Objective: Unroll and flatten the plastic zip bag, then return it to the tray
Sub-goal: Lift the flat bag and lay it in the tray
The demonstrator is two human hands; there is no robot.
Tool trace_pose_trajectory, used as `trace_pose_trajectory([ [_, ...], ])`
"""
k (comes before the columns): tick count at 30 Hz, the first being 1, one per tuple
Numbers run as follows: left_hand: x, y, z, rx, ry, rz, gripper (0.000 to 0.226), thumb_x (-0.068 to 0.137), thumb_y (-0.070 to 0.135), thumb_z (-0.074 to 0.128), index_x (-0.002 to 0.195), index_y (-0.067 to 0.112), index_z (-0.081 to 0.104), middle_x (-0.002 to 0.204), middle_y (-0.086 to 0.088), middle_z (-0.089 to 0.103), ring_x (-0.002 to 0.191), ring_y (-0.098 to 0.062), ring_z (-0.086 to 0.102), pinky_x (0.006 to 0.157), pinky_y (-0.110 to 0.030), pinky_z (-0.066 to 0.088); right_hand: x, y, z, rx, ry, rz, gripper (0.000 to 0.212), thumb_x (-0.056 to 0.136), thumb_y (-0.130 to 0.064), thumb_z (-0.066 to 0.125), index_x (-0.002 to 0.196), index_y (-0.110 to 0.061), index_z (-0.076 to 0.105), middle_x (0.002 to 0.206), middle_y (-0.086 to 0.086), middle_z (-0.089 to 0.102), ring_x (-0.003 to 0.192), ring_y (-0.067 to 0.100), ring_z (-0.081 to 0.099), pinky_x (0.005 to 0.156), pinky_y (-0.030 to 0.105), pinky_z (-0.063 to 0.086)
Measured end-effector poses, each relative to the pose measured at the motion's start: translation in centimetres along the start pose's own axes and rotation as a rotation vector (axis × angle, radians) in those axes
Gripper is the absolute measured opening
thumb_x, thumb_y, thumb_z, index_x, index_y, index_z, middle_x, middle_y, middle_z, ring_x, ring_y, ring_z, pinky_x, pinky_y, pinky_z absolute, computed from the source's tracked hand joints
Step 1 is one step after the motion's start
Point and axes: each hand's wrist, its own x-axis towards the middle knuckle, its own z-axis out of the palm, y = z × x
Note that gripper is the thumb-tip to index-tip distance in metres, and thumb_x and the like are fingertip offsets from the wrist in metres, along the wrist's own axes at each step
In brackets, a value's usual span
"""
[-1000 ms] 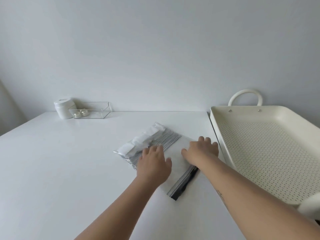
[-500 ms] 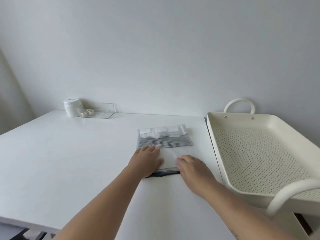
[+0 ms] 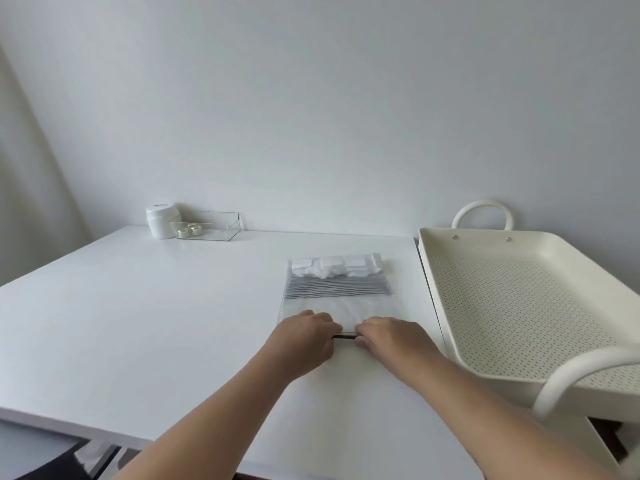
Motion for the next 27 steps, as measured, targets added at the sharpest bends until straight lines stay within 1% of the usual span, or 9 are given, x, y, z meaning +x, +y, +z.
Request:
trace_pose_trajectory([
  [3, -0.3, 0.6, -0.1, 0.088, 0.027, -0.040, 0.024, 0.092, 0.013, 0.039, 0.100, 0.017, 0.061, 0.094, 0.001, 0.062, 0.085, -0.023, 0.056, 0.064, -0.036, 0.050, 0.0, 0.0, 0.1, -0.020, 0.004, 0.009, 0.020, 0.094, -0.033, 0.042, 0.093, -0.019, 0.057, 0.096, -0.001, 0.061, 0.089, 0.024, 0.059, 0.063, 0.034, 0.042],
  [7, -0.1, 0.4, -1.4, 0.022, 0.100, -0.086, 0.017, 0.093, 0.014, 0.042, 0.093, 0.014, 0.058, 0.085, -0.002, 0.061, 0.078, -0.027, 0.058, 0.062, -0.038, 0.050, 0.8, 0.1, -1.0, -0.031, 0.046, 0.043, 0.008, 0.089, -0.016, 0.046, 0.084, -0.018, 0.052, 0.080, 0.001, 0.059, 0.073, 0.028, 0.057, 0.054, 0.032, 0.035],
  [10, 1.0, -0.2, -3.8, -0.060, 0.148, -0.100, 0.015, 0.094, 0.021, 0.046, 0.091, 0.014, 0.059, 0.086, -0.003, 0.063, 0.078, -0.029, 0.059, 0.066, -0.040, 0.051, 2.1, 0.4, -3.6, 0.040, 0.112, 0.083, 0.014, 0.091, -0.023, 0.048, 0.079, -0.016, 0.051, 0.071, 0.003, 0.057, 0.063, 0.029, 0.053, 0.051, 0.032, 0.033],
  [13, 2.8, -1.3, -7.2, -0.048, 0.163, -0.124, 0.014, 0.094, 0.022, 0.049, 0.089, 0.015, 0.060, 0.082, -0.004, 0.064, 0.073, -0.028, 0.059, 0.060, -0.035, 0.047, 3.6, 0.7, -6.8, 0.091, 0.170, 0.086, 0.012, 0.091, -0.021, 0.047, 0.081, -0.018, 0.054, 0.074, 0.005, 0.060, 0.064, 0.030, 0.057, 0.051, 0.033, 0.036],
  [16, 5.0, -2.5, -10.9, -0.064, 0.170, -0.166, 0.014, 0.094, 0.019, 0.050, 0.089, 0.017, 0.062, 0.078, -0.004, 0.063, 0.067, -0.026, 0.058, 0.054, -0.030, 0.042, 5.4, 1.0, -10.0, 0.092, 0.213, 0.082, 0.013, 0.090, -0.014, 0.045, 0.083, -0.019, 0.054, 0.074, 0.005, 0.061, 0.067, 0.031, 0.058, 0.049, 0.031, 0.034],
  [19, 7.1, -3.0, -14.8, -0.106, 0.197, -0.198, 0.013, 0.093, 0.019, 0.053, 0.090, 0.018, 0.065, 0.078, -0.002, 0.061, 0.063, -0.022, 0.053, 0.050, -0.025, 0.035, 7.3, 1.5, -13.8, 0.141, 0.258, 0.125, 0.013, 0.092, -0.016, 0.049, 0.087, -0.021, 0.060, 0.083, 0.002, 0.063, 0.074, 0.029, 0.058, 0.055, 0.031, 0.037],
  [22, 8.9, -2.6, -18.6, -0.107, 0.218, -0.178, 0.012, 0.093, 0.020, 0.054, 0.090, 0.019, 0.066, 0.083, -0.002, 0.061, 0.070, -0.024, 0.056, 0.056, -0.028, 0.041, 8.7, 2.2, -17.8, 0.207, 0.317, 0.156, 0.013, 0.090, -0.019, 0.055, 0.085, -0.024, 0.065, 0.086, 0.000, 0.064, 0.076, 0.025, 0.058, 0.057, 0.029, 0.038],
  [25, 10.4, -1.8, -21.9, -0.134, 0.208, -0.129, 0.013, 0.091, 0.018, 0.056, 0.088, 0.018, 0.068, 0.085, -0.003, 0.063, 0.078, -0.026, 0.061, 0.069, -0.038, 0.052, 9.1, 3.0, -21.5, 0.224, 0.342, 0.162, 0.010, 0.088, -0.021, 0.059, 0.082, -0.026, 0.066, 0.086, 0.000, 0.063, 0.078, 0.026, 0.060, 0.062, 0.031, 0.042],
  [27, 11.4, -1.2, -23.8, -0.159, 0.178, -0.110, 0.013, 0.088, 0.016, 0.058, 0.086, 0.018, 0.070, 0.084, -0.005, 0.068, 0.080, -0.026, 0.065, 0.066, -0.035, 0.051, 8.8, 3.6, -23.6, 0.222, 0.323, 0.157, 0.012, 0.087, -0.020, 0.060, 0.078, -0.026, 0.065, 0.082, -0.001, 0.061, 0.078, 0.027, 0.062, 0.065, 0.033, 0.047],
])
